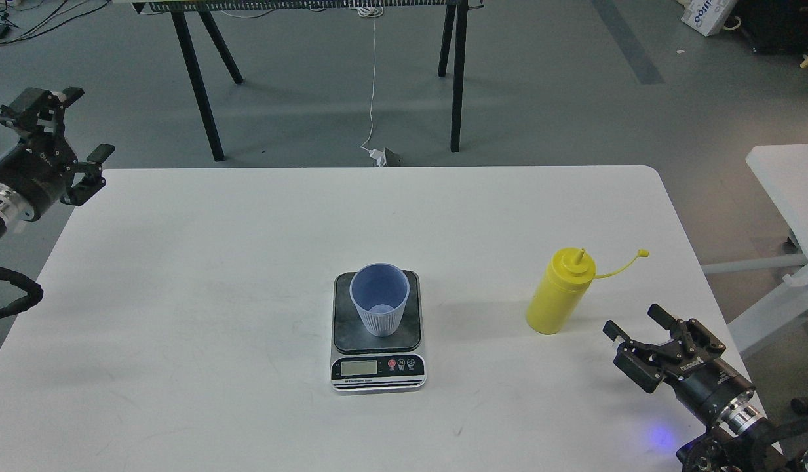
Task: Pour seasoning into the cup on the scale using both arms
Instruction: 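Move the right gripper to the yellow bottle and grasp it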
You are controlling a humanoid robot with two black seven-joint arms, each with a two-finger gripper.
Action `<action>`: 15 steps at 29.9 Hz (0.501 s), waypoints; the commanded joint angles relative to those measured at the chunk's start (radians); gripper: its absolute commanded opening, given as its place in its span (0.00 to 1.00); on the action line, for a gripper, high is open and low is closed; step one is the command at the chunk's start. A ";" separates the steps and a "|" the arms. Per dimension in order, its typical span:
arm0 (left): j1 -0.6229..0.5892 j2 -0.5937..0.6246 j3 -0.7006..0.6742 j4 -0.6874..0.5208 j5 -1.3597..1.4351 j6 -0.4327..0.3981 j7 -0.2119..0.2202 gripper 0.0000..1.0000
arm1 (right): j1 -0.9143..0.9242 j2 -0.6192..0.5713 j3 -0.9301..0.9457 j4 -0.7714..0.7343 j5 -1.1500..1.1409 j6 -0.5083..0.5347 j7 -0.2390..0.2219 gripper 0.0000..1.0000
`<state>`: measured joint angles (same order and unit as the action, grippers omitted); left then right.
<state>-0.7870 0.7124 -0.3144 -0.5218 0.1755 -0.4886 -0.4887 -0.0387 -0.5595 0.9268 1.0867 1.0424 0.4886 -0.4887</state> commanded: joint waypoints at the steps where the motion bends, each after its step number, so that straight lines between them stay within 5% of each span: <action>1: 0.002 -0.011 0.000 0.000 -0.001 0.000 0.000 0.99 | 0.038 0.016 0.000 -0.010 -0.070 0.000 0.000 0.99; 15: 0.055 -0.001 -0.032 0.000 -0.001 0.000 0.000 0.99 | 0.244 0.242 -0.005 -0.304 -0.286 0.000 0.000 0.99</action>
<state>-0.7336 0.7091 -0.3444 -0.5214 0.1736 -0.4886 -0.4887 0.1776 -0.3744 0.9218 0.8474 0.7992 0.4887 -0.4888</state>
